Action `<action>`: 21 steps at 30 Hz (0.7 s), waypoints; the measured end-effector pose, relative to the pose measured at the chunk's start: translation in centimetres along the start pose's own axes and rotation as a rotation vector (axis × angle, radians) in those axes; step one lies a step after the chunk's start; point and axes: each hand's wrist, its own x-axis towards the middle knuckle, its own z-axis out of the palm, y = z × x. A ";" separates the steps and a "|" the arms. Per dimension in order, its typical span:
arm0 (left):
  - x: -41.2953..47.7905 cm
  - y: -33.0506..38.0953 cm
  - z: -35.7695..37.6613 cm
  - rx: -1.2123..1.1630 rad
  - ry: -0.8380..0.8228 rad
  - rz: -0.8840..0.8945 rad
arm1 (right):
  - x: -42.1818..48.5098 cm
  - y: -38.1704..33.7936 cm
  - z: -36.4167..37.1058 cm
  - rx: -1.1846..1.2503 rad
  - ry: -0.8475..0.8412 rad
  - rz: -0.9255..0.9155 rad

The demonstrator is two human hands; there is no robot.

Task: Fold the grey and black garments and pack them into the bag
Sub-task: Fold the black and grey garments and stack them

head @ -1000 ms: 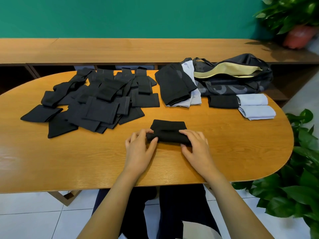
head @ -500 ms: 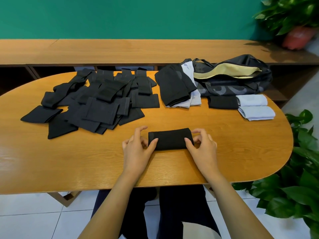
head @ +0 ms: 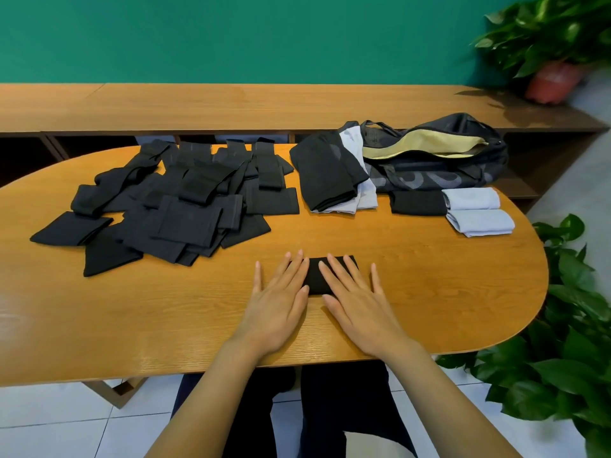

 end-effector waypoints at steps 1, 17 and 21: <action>0.1 0.1 -0.1 -0.001 -0.007 -0.012 | 0.1 0.0 0.0 0.005 -0.003 0.003; 0.9 -1.5 -0.9 -0.228 0.277 -0.298 | -0.6 3.0 -3.0 -0.125 0.206 0.140; 1.8 -2.2 -1.1 -0.198 0.285 -0.319 | 0.1 4.4 -2.6 -0.148 0.156 0.175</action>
